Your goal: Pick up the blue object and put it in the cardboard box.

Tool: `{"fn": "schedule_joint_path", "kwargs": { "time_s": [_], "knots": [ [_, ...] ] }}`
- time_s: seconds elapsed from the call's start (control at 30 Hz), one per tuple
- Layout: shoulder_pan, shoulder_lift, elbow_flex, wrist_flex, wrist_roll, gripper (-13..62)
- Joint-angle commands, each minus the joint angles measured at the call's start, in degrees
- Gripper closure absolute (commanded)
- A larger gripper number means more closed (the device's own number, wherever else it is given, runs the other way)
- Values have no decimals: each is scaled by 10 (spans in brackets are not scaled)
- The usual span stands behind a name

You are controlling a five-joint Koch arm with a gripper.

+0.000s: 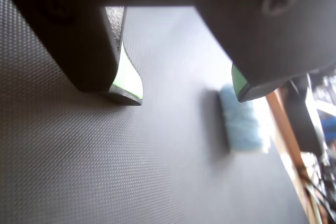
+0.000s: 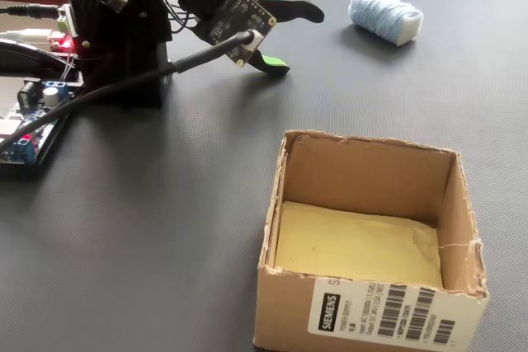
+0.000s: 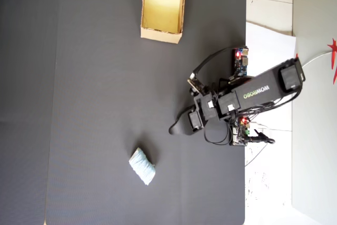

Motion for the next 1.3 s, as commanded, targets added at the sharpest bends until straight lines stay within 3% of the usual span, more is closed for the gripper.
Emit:
{"fn": "schedule_joint_path", "kwargs": {
  "time_s": [0.0,0.6,0.83,1.0,1.27],
  "knots": [
    [-21,50,18,-13,45,155],
    [-124,7,-117,-10,42,156],
    [-124,-93,-270,64,26,155],
    [-113,-236,-483,183,24,156],
    [-101,-331,-631,350,25,156]
  ]
}}
